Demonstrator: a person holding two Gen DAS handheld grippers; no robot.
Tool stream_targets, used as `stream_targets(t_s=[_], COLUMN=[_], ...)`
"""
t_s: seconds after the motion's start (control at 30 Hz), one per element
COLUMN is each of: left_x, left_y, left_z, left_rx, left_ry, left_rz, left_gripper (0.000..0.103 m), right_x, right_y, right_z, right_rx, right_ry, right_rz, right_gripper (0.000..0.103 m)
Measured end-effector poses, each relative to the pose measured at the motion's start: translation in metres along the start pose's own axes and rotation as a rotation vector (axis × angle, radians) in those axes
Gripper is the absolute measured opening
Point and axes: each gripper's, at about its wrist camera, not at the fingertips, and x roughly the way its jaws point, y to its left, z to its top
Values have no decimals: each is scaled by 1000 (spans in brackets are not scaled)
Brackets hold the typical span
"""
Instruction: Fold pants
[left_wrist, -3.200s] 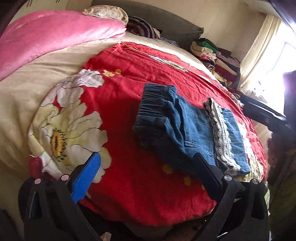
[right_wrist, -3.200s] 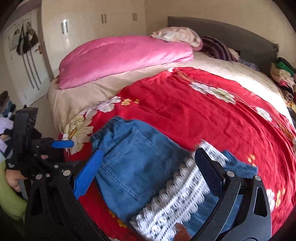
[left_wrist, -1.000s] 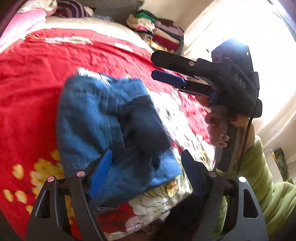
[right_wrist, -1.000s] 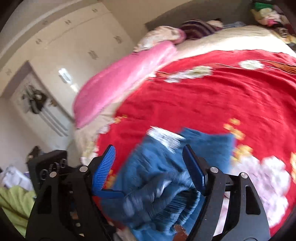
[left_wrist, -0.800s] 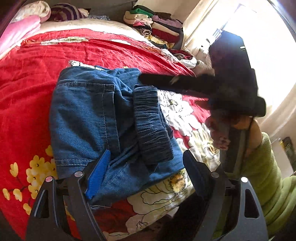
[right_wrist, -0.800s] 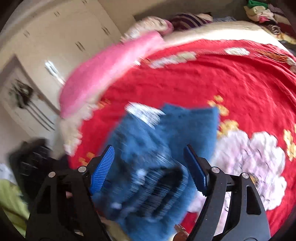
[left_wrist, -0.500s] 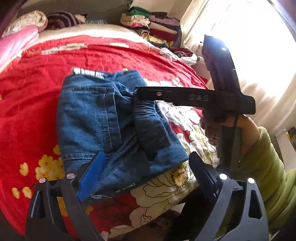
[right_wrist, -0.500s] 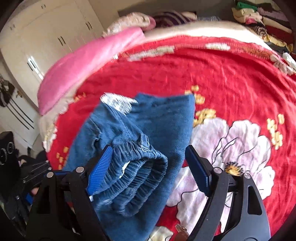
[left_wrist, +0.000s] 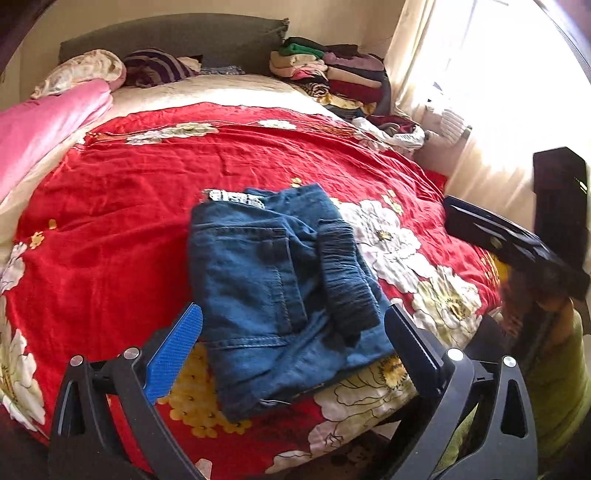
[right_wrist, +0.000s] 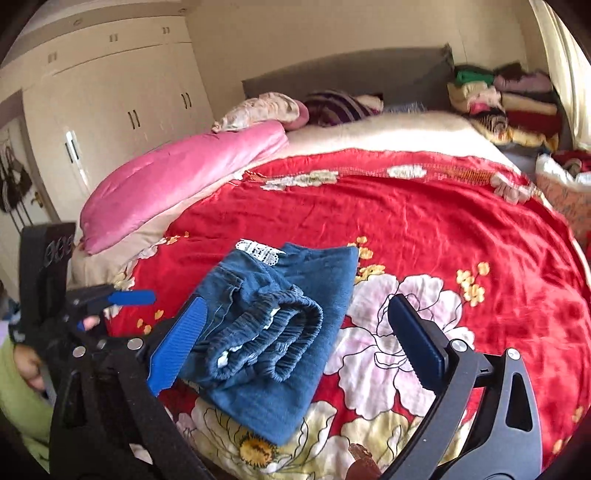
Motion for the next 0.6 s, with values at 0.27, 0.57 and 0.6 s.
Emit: stream_targets(t_s=[0.27,0.57,0.6], left_x=[9,36,40], left_y=[12,38,40], left_z=[9,39,42], left_rx=[-5,-30,-32], left_ry=[10,27,36], left_rz=[32,-21,-23], left_gripper=[99,97,94], right_x=[-22,-5,-2], right_y=[31,75,82], right_z=[-24,-54,-55], right_rx=[-139,-291,-319], right_ry=[-3,87,96], right_rz=[14,103,109], right_gripper=[94,94,94])
